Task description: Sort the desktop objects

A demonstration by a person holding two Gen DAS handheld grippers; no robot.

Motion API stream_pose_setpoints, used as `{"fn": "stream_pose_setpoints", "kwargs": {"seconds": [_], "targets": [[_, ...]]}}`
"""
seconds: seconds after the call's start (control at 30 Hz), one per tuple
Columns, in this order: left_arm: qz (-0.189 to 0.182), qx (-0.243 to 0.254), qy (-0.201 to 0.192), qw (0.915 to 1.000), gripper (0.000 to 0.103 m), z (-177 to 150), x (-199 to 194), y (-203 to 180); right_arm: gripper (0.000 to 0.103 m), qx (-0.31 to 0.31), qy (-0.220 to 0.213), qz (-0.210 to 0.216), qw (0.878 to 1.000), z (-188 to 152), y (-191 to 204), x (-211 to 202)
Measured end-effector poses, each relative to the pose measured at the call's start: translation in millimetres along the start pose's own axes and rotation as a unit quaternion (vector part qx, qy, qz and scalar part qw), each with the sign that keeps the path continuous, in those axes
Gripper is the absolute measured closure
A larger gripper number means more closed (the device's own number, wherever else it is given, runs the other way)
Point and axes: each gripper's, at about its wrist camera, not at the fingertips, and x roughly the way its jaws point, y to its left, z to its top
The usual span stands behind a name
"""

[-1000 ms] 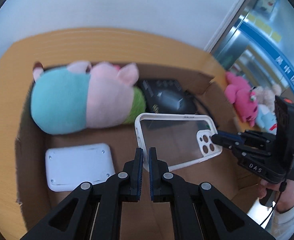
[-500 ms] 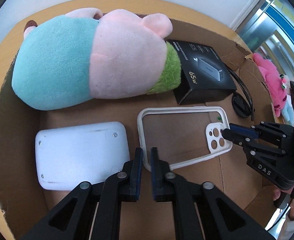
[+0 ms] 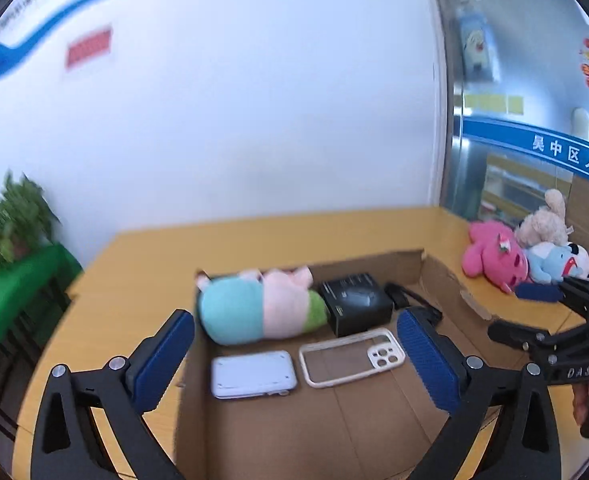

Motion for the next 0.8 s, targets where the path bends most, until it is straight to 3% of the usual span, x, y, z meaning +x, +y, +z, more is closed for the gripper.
{"fn": "stream_pose_setpoints", "kwargs": {"seconds": [0.17, 0.33, 0.43, 0.5, 0.8], "targets": [[0.033, -0.022, -0.014, 0.9991, 0.0, -52, -16, -7, 0.017, 0.03, -0.049, -0.074, 0.996, -61, 11, 8], [0.076, -0.05, 0.037, 0.9951, 0.001, -104, 15, 0, 0.017, 0.012, -0.041, -0.086, 0.995, -94, 17, 34], [0.091, -0.049, 0.051, 0.9933, 0.001, -125, 27, -1, 0.016, 0.038, -0.059, -0.078, 0.995, -106, 12, 28], [0.109, -0.031, 0.049, 0.9923, 0.0, -131, 32, -6, 0.015, 0.041, -0.07, -0.078, 0.994, -111, 12, 27], [0.104, -0.027, 0.026, 0.9938, 0.0, -135, 29, -4, 0.012, 0.044, -0.084, -0.081, 0.992, -115, 16, 24]]}}
